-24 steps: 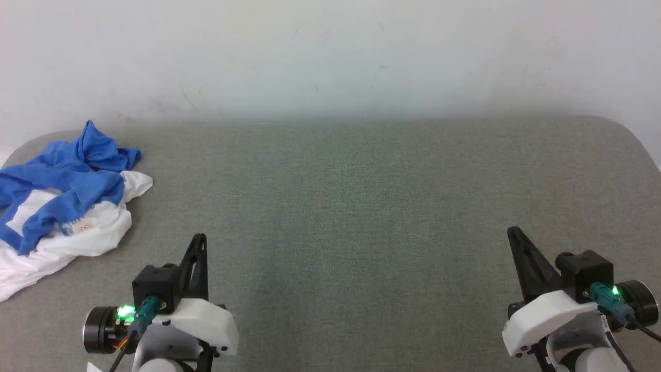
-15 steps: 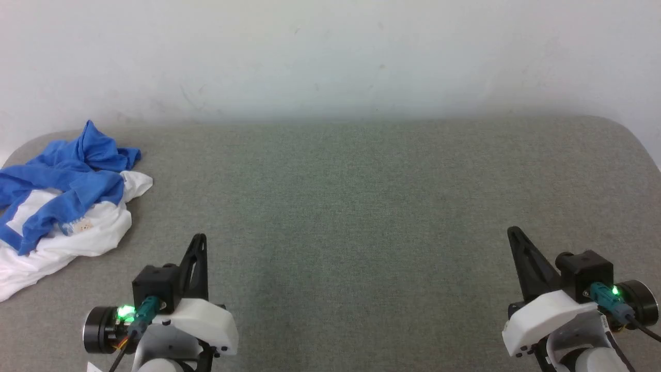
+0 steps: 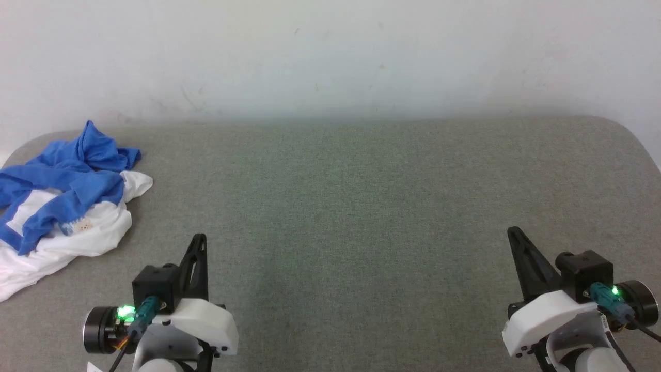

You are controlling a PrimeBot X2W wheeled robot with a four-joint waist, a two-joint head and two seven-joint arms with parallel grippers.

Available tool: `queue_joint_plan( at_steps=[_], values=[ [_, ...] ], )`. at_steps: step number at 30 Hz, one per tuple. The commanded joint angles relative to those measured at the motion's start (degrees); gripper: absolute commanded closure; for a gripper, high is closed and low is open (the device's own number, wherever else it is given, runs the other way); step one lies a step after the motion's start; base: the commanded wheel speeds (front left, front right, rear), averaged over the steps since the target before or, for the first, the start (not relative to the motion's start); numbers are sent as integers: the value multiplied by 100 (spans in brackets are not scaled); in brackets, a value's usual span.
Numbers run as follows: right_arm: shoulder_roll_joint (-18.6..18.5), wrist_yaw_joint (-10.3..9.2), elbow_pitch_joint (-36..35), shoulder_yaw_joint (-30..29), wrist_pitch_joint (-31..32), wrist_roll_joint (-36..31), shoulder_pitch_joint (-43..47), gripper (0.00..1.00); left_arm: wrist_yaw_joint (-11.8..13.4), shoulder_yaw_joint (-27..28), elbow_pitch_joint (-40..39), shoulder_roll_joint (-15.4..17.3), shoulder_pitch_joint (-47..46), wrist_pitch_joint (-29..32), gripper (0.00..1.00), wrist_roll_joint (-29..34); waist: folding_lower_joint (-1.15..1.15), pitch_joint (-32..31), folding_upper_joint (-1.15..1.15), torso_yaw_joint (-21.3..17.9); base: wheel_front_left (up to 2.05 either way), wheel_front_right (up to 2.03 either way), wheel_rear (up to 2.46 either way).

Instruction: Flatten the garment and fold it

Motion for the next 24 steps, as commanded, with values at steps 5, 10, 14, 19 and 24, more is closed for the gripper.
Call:
queue_joint_plan(
  at_steps=[5,10,14,19,24],
  values=[
    [-2,0,10,0,-3,7,1,0,2,-4,6,1,0,-2,0,-3,0,0,0,0,0,0,0],
    [-3,0,39,-3,-48,65,16,0,11,-35,44,1,2,-46,0,-46,0,1,0,0,0,0,0],
    [-2,-1,58,-15,-96,120,31,0,23,-67,86,0,-3,-95,0,-93,0,1,0,1,0,0,0],
    [-1,-1,82,-27,-155,183,51,0,37,-102,127,0,-7,-154,0,-149,0,2,0,5,0,0,0],
    [0,-2,114,-39,-215,248,70,0,55,-126,163,-1,-10,-214,0,-205,0,-1,0,29,0,0,0]
  ],
)
